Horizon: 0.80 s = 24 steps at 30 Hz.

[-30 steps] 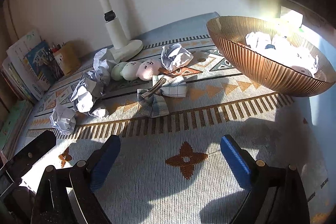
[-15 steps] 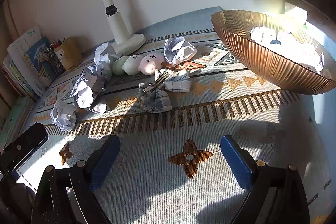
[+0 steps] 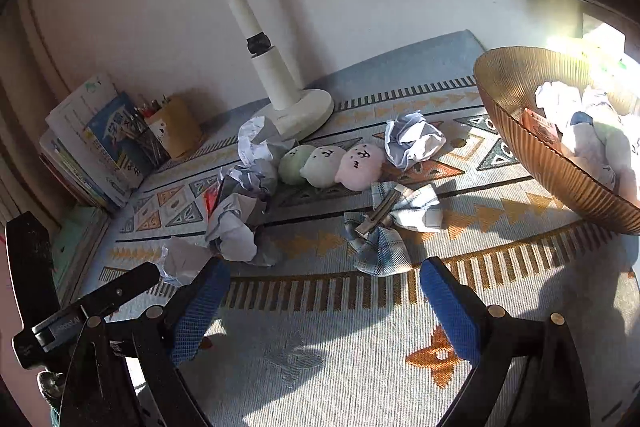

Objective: Organize objects
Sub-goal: 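Grasp a crumpled white paper with the left tool while the right tool grasps a grey paper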

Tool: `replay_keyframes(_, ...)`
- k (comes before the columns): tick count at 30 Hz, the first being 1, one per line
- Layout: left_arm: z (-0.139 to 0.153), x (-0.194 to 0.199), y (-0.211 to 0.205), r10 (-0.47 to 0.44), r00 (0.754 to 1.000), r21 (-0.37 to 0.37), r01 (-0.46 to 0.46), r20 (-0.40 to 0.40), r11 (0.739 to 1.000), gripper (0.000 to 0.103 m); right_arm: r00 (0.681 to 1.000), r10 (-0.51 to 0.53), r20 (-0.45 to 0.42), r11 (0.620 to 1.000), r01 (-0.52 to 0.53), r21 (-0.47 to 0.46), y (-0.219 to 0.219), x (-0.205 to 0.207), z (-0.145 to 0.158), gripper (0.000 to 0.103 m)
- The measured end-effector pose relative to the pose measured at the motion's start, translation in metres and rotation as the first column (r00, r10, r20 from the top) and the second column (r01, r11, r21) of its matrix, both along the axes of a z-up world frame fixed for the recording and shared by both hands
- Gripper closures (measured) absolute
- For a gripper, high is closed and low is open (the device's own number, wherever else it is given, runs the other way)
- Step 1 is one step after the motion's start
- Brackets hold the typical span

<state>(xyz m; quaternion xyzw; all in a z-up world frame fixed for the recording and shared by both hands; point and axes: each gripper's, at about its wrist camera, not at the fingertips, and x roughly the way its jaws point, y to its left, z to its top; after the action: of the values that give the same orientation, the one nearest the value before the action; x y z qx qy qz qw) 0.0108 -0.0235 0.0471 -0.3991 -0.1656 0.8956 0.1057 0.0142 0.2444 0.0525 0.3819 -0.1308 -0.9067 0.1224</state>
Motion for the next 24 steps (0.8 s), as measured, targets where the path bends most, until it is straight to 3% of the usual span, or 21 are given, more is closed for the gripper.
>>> replay_keyframes(5,-0.014,-0.026,0.018,-0.045,0.999,-0.090,0.047,0.023,0.995,0.011,0.996,0.088,0.016,0.996,-0.088,-0.035,-0.038,-0.033,0.007,0.010)
replay_keyframes(11,-0.010,-0.027,0.027,-0.062,0.998,-0.107,0.061,-0.011,0.992,0.014,0.985,0.154,0.077,0.988,-0.154,-0.008,-0.074,-0.060,-0.013,0.036)
replay_keyframes(12,-0.011,-0.028,0.027,-0.063,0.998,-0.107,0.061,-0.010,0.992,0.016,0.984,0.159,0.079,0.987,-0.160,0.001,-0.078,-0.062,-0.016,0.046)
replay_keyframes(14,-0.012,-0.031,0.029,-0.063,0.998,-0.106,0.062,-0.003,0.992,0.024,0.980,0.174,0.091,0.984,-0.178,0.032,-0.086,-0.065,-0.021,0.063)
replay_keyframes(15,-0.015,-0.035,0.030,-0.068,0.998,-0.107,0.068,0.011,0.992,0.033,0.978,0.187,0.096,0.981,-0.191,0.034,-0.089,-0.066,-0.023,0.066)
replay_keyframes(17,-0.019,-0.039,0.033,-0.077,0.996,-0.114,0.081,0.040,0.990,0.041,0.979,0.191,0.078,0.981,-0.194,0.032,-0.087,-0.062,-0.023,0.068)
replay_keyframes(19,-0.016,-0.034,0.034,-0.085,0.996,-0.116,0.086,0.012,0.990,0.049,0.983,0.180,0.048,0.983,-0.181,0.036,-0.080,-0.054,-0.015,0.068)
replay_keyframes(24,-0.004,-0.015,0.033,-0.101,0.994,-0.089,0.097,-0.041,0.991,0.049,0.982,0.169,-0.078,0.984,-0.165,0.066,-0.046,-0.003,0.018,0.068)
